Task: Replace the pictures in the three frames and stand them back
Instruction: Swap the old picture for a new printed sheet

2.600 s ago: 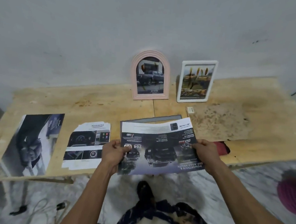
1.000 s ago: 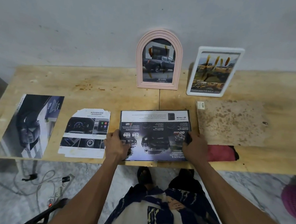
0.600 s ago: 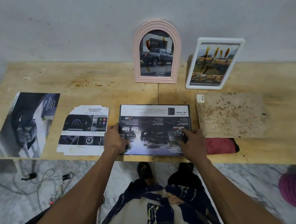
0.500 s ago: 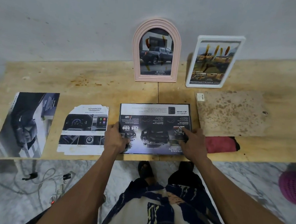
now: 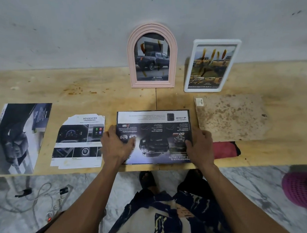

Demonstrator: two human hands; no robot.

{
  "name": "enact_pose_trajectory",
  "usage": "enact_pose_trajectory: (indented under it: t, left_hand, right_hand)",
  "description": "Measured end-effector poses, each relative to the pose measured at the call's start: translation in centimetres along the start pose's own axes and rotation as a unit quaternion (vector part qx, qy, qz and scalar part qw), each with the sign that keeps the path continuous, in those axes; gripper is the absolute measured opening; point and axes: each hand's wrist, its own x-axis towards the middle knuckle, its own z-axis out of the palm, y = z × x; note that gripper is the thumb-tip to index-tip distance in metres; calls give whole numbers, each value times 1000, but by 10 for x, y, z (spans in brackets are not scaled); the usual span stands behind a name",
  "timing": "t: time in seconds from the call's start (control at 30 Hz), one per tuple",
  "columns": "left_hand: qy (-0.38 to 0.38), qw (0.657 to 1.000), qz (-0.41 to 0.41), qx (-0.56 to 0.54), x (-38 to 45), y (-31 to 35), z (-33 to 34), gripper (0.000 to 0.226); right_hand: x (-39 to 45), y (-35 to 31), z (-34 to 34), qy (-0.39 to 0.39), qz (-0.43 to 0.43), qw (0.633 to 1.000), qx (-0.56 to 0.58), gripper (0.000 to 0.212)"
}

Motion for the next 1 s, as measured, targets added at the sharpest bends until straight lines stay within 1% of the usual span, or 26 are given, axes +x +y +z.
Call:
enact_pose_trajectory:
  t: [0.03,0.1,0.17,0.23,0.3,0.4,0.47,0.5,0.57,0.63,0.73,0.77,0.83,0.9,1.0]
  left_hand:
    - [14,1000,11,-13,-3,11,2,89]
    - [13,998,37,-41,-6,35,12,88]
    - [-14,996,55,-63,-12,69,28,82]
    - [-39,994,81,-61,-19,108,46,72]
    - [-74,989,103,-72,-28,145,66,59]
    - [-126,983,111,-79,-41,192,101,59]
    - [-153,980,107,-65,-49,218,121,54]
    - [-159,981,100,-50,-52,230,130,47]
    - [-151,986,70,-26,-54,244,150,34]
    - [-135,989,57,-15,-59,256,162,33]
    - [-137,990,17,1,-65,268,170,27]
    - [-134,991,5,-3,-65,271,170,24]
    - [-128,992,-16,-12,-66,277,171,21]
    - [-133,990,-26,-24,-67,281,173,24]
    - [-127,991,-34,-26,-67,285,173,25]
  right_hand:
    - [4,3,-8,20,4,1000,9,52]
    - [16,11,-25,49,19,998,17,48]
    - [29,28,-47,67,37,997,15,49]
    - [42,50,-72,77,62,995,15,50]
    - [56,75,-94,70,92,993,11,51]
    - [80,114,-127,40,146,989,9,56]
    - [95,137,-146,24,165,986,8,58]
    - [104,148,-152,15,174,985,2,59]
    - [122,166,-162,-7,172,985,-27,62]
    - [138,179,-167,-20,168,984,-52,56]
    - [155,188,-177,-40,201,979,-23,45]
    - [159,189,-180,-50,212,976,-12,45]
    - [165,192,-182,-61,205,977,-8,43]
    - [169,193,-183,-64,190,980,-8,43]
    - [173,193,-185,-60,208,975,40,45]
